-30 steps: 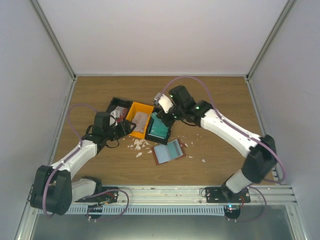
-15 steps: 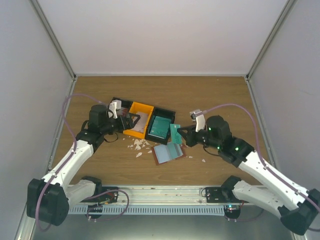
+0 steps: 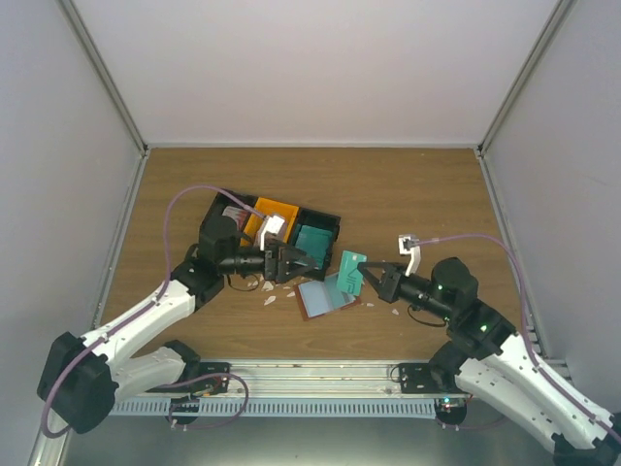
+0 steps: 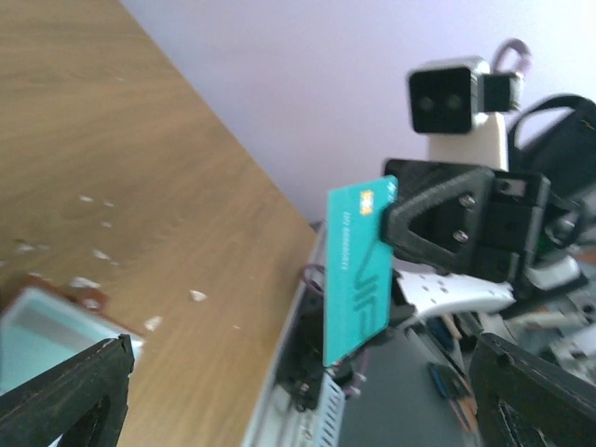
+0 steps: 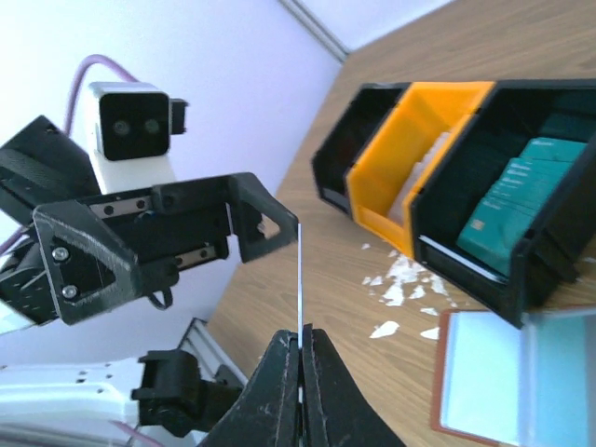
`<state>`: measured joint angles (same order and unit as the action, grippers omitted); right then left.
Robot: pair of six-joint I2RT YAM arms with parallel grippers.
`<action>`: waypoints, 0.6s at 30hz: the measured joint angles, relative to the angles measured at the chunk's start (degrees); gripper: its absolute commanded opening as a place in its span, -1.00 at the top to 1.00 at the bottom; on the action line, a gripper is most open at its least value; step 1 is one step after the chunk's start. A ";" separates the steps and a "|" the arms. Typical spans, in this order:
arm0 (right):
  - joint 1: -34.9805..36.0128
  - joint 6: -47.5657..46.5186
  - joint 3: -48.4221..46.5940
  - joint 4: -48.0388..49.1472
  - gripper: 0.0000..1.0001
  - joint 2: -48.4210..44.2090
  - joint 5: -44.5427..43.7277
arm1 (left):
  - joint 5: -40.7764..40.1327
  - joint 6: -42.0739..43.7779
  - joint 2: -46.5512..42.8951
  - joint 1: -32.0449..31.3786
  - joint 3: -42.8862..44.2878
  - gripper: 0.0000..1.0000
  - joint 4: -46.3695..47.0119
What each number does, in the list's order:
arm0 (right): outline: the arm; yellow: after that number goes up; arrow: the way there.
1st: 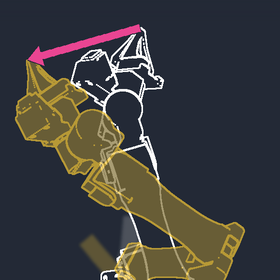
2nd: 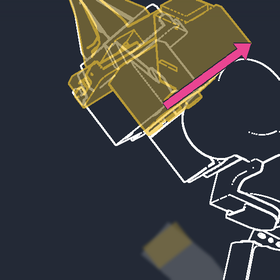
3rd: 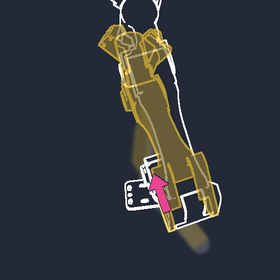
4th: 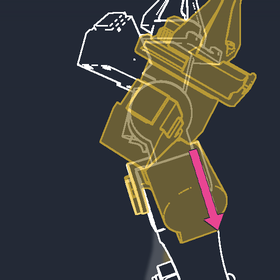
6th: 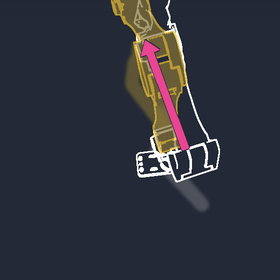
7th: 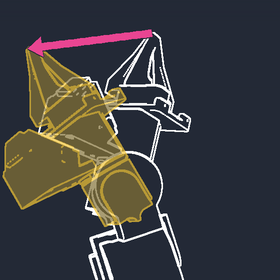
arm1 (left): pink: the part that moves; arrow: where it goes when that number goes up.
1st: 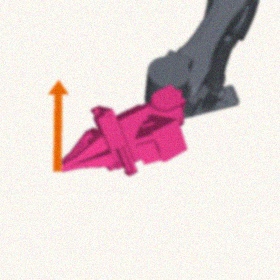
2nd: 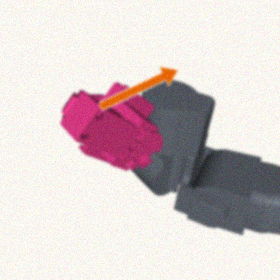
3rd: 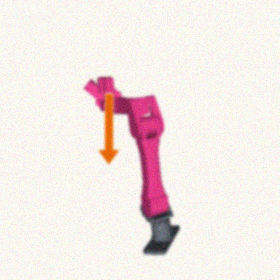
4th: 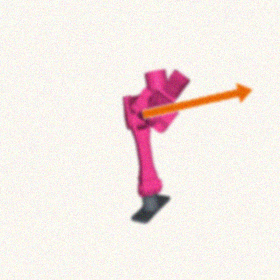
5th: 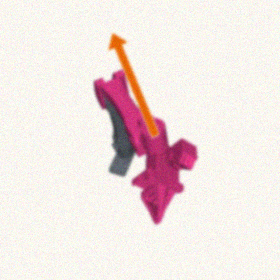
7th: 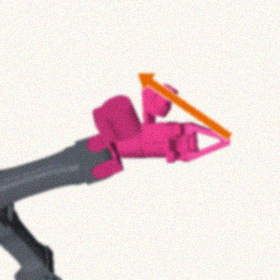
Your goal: Put the credit cards into the card holder
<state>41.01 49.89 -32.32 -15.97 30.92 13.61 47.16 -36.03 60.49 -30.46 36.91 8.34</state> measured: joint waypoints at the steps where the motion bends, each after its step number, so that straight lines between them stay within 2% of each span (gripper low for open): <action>1: 0.02 0.24 1.05 1.33 0.99 -1.16 0.81 | 0.61 -0.59 0.02 -1.25 -0.04 -0.96 0.46; 7: 0.00 0.83 3.04 8.68 0.99 -1.66 7.21 | 4.07 -1.64 0.00 -6.56 -0.04 -0.85 1.97; 14: 0.02 0.98 3.02 14.75 0.99 2.16 16.06 | 6.05 -0.28 0.00 -9.09 0.42 -0.33 1.51; 18: 0.00 1.22 3.02 16.41 0.99 3.30 18.95 | 6.91 -0.35 0.02 -9.22 0.48 0.04 1.68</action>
<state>41.01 51.11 -29.30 0.45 34.22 32.56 54.06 -36.38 60.51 -39.68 37.39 10.02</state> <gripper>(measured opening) 0.008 0.584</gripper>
